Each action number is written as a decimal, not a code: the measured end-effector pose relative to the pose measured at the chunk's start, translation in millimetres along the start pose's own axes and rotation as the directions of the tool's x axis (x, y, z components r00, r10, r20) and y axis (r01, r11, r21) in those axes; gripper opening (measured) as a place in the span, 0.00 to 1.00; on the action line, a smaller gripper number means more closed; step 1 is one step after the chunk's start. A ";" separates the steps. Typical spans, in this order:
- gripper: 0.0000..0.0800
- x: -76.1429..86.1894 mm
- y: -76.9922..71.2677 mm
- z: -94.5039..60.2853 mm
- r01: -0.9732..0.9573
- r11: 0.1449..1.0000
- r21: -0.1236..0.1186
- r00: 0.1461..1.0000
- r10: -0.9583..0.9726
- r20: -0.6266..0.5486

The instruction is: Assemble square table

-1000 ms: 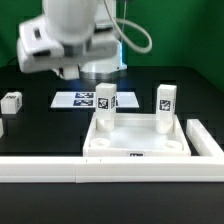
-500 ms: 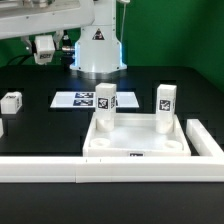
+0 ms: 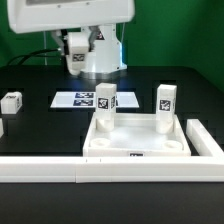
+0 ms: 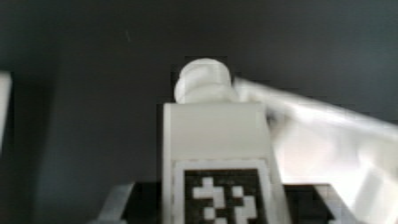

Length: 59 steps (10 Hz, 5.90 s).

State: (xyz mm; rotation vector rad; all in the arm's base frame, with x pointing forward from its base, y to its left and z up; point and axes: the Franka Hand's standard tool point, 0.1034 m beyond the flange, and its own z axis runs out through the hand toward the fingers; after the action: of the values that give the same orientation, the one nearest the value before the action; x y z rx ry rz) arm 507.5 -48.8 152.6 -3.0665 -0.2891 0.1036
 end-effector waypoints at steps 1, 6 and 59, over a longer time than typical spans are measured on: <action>0.36 25.1 -18.0 -5.3 -0.072 0.997 -0.017 0.995 0.070 -0.070; 0.36 29.7 1.6 -6.9 -0.041 0.991 -0.125 0.916 -0.013 -0.402; 0.81 124.6 -125.1 85.6 -0.175 0.978 0.116 0.939 0.201 -0.278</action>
Offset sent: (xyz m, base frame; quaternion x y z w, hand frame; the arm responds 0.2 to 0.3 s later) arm 0.0000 0.0000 0.0000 0.0000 0.1938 0.0000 0.9810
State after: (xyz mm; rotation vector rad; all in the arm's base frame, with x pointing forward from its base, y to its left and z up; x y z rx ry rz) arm 600.4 102.0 67.9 -2.9561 0.0256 -0.3127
